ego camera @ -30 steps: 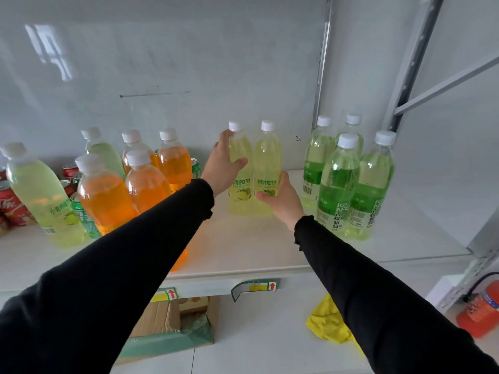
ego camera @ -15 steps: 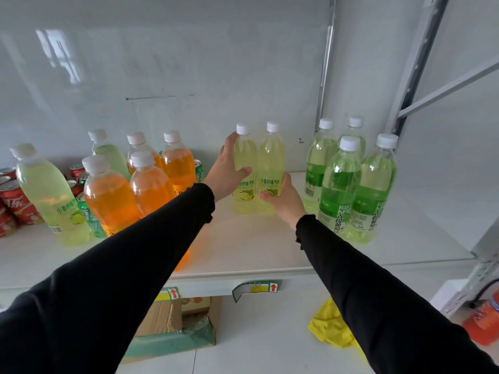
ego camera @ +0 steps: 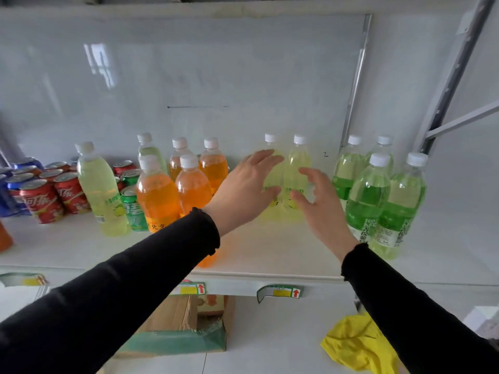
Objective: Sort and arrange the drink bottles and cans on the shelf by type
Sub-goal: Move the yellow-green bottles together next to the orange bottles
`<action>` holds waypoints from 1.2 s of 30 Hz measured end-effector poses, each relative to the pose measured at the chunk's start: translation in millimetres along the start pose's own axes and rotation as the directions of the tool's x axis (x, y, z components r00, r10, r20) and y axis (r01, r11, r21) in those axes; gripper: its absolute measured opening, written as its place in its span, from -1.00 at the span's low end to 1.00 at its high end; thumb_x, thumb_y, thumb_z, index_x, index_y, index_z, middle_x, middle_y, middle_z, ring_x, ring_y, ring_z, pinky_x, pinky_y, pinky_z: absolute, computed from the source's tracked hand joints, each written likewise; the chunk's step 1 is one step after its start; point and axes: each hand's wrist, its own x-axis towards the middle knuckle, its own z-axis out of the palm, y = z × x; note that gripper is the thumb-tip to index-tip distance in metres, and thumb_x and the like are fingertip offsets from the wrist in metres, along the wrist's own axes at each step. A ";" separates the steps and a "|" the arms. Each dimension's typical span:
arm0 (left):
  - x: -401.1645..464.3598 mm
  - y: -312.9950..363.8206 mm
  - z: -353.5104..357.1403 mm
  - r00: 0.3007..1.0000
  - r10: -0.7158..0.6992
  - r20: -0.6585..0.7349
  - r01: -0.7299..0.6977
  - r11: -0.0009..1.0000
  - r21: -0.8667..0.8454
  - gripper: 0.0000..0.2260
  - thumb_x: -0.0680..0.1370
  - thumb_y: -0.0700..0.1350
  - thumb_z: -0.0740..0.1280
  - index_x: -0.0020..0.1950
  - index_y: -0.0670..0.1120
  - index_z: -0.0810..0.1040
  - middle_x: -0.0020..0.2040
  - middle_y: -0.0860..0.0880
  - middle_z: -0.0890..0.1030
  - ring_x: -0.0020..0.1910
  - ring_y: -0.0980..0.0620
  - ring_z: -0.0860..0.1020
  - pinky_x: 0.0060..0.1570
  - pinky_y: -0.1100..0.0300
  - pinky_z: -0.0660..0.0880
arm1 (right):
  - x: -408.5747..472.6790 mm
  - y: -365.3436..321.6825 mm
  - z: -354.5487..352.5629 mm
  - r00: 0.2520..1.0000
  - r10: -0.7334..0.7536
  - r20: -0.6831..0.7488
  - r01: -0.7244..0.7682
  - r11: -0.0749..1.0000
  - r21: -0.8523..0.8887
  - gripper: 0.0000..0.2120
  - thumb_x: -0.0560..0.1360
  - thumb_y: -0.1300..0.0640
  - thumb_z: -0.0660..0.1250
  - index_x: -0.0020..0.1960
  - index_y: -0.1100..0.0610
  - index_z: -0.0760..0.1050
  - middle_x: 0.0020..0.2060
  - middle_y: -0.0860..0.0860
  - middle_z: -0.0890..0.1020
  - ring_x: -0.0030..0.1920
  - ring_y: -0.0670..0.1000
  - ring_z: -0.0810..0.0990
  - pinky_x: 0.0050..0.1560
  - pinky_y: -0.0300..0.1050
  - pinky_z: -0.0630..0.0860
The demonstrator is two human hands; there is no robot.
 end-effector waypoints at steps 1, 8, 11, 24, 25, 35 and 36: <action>-4.8 0.5 -16.8 0.998 0.055 -0.032 -0.053 0.996 0.074 -0.54 0.61 -0.02 0.32 0.53 0.05 0.38 0.54 0.03 0.35 0.51 0.00 0.30 0.40 0.08 0.31 | 1.9 -12.7 -3.3 0.999 -0.053 0.004 0.053 0.998 -0.022 -0.58 0.57 0.06 0.37 0.41 -0.01 0.41 0.31 -0.10 0.47 0.35 -0.06 0.41 0.39 -0.01 0.35; -13.5 -53.7 -126.1 0.992 0.011 -0.122 0.021 0.966 0.258 -0.73 0.63 0.03 0.29 0.30 0.05 0.60 0.32 0.08 0.58 0.32 0.02 0.48 0.29 0.14 0.35 | 36.7 -114.4 1.1 0.965 -0.229 0.130 0.234 0.972 -0.024 -0.72 0.60 0.02 0.34 0.30 -0.09 0.50 0.23 -0.24 0.53 0.31 -0.16 0.46 0.32 -0.14 0.37; -18.5 -94.9 -168.1 0.982 -0.069 -0.174 0.114 0.958 0.262 -0.74 0.63 0.04 0.30 0.28 0.04 0.61 0.28 0.05 0.60 0.19 -0.01 0.54 0.24 0.12 0.37 | 56.9 -156.3 19.8 0.940 -0.280 0.194 0.292 0.956 -0.035 -0.73 0.60 0.03 0.34 0.29 -0.07 0.52 0.23 -0.23 0.56 0.28 -0.18 0.48 0.31 -0.15 0.40; -62.9 -315.3 -249.1 0.972 -0.231 -0.045 0.228 0.972 -0.057 -0.64 0.55 0.07 0.42 0.33 0.08 0.57 0.25 0.11 0.59 0.26 0.08 0.54 0.31 0.05 0.46 | 87.0 -290.8 170.5 0.910 -0.141 0.390 0.242 0.944 -0.224 -0.48 0.56 -0.07 0.39 0.48 -0.01 0.39 0.40 -0.13 0.48 0.41 -0.14 0.41 0.44 -0.09 0.34; -64.4 -325.6 -248.5 0.975 -0.220 -0.012 0.218 0.971 -0.094 -0.60 0.54 0.08 0.44 0.36 0.08 0.54 0.25 0.11 0.57 0.26 0.10 0.53 0.26 0.12 0.45 | 85.5 -296.3 184.0 0.917 -0.101 0.386 0.202 0.952 -0.230 -0.42 0.56 -0.08 0.38 0.53 -0.01 0.32 0.46 -0.11 0.43 0.46 -0.12 0.36 0.47 -0.08 0.31; -70.3 -385.2 -192.1 0.918 -0.069 0.391 0.234 0.890 -0.391 -0.27 0.41 0.08 0.56 0.48 0.15 0.27 0.26 0.13 0.52 0.15 0.21 0.58 0.12 0.25 0.50 | 63.2 -278.6 301.5 0.929 0.343 0.136 -0.349 0.937 0.019 -0.23 0.65 0.15 0.27 0.65 -0.03 -0.16 0.64 -0.05 -0.02 0.61 0.00 0.05 0.43 -0.17 0.13; -69.2 -387.1 -185.9 0.913 -0.046 0.406 0.224 0.887 -0.403 -0.30 0.40 0.08 0.56 0.43 0.17 0.29 0.24 0.15 0.55 0.12 0.24 0.59 0.12 0.26 0.51 | 64.2 -273.4 307.2 0.917 0.382 0.110 -0.387 0.922 0.024 -0.23 0.66 0.18 0.25 0.66 -0.02 -0.18 0.64 -0.05 -0.03 0.61 0.01 0.06 0.34 -0.26 0.19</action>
